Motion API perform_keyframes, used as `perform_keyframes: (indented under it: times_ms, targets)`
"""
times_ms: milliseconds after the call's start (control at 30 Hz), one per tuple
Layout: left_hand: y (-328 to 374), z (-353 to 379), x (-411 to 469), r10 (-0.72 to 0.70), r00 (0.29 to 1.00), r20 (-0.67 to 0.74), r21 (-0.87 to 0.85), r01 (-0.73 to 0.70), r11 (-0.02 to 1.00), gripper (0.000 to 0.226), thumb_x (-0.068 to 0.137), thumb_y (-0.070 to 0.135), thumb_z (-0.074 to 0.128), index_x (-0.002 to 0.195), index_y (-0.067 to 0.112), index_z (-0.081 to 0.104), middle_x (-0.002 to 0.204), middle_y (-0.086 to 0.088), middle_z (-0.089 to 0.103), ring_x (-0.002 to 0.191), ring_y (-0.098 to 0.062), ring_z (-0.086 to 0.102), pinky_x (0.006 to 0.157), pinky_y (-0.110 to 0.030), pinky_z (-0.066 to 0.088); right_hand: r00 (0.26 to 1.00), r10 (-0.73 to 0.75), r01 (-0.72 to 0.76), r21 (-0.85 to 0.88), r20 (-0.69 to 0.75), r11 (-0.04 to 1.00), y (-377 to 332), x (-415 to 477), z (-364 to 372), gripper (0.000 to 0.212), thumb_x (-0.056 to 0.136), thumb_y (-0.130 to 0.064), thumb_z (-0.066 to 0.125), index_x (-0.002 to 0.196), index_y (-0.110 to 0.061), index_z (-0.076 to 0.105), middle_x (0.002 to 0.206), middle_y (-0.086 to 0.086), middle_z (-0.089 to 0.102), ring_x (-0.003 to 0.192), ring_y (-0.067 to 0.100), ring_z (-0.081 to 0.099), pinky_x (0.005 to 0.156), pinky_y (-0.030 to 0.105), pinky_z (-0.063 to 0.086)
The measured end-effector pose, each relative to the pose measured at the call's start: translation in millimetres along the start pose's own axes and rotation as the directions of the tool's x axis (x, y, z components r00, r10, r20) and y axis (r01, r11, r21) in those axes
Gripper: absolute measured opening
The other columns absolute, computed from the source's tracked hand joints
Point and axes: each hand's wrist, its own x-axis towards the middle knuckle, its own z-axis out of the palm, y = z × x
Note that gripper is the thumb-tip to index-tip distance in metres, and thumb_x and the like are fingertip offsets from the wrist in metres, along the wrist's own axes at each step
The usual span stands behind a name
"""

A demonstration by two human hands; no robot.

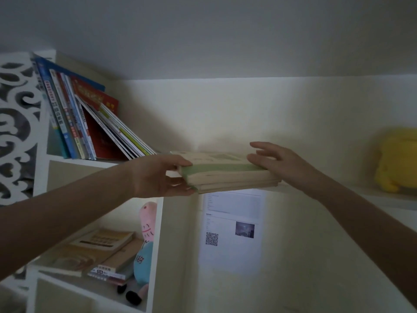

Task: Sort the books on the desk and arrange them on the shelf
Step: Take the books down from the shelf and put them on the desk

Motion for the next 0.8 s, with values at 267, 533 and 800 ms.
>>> perform_keyframes:
  times_ms: [267, 533, 800]
  targets:
    - [-9.1, -11.3, -0.9, 0.072, 0.996, 0.058, 0.316, -0.087, 0.945, 0.075, 0.065, -0.009, 0.066, 0.133, 0.018, 0.048, 0.107, -0.012, 0.069, 0.085, -0.027, 0.069, 0.061, -0.033, 0.059, 0.915, 0.127, -0.252, 0.295, 0.384, 0.922, 3.1, 10.9, -3.2, 0.077, 0.090, -0.010, 0.063, 0.152, -0.031, 0.023, 0.127, 0.004, 0.063, 0.099, 0.010, 0.067, 0.072, 0.015, 0.051]
    - [-37.6, -9.9, 9.6, 0.181, 0.982, 0.058, 0.300, -0.190, 0.935, 0.091, 0.078, -0.008, 0.060, 0.143, 0.048, 0.028, 0.121, 0.002, 0.060, 0.103, -0.025, 0.064, 0.079, -0.048, 0.057, 0.971, -0.051, -0.010, 0.249, 0.235, 0.968, 5.8, -4.8, 12.3, 0.088, 0.075, -0.003, 0.077, 0.143, -0.044, 0.039, 0.135, -0.006, 0.043, 0.101, 0.016, 0.066, 0.079, 0.020, 0.055]
    - [-50.5, -13.8, 11.4, 0.295, 0.951, 0.095, 0.368, -0.309, 0.877, 0.090, 0.082, -0.008, 0.058, 0.142, 0.052, 0.027, 0.117, 0.006, 0.060, 0.095, -0.015, 0.068, 0.068, -0.039, 0.060, 0.979, -0.160, 0.123, 0.266, 0.123, 0.956, 15.1, -15.9, 21.7, 0.079, 0.072, -0.002, 0.080, 0.129, -0.049, 0.053, 0.138, -0.007, 0.035, 0.110, 0.026, 0.059, 0.095, 0.034, 0.052]
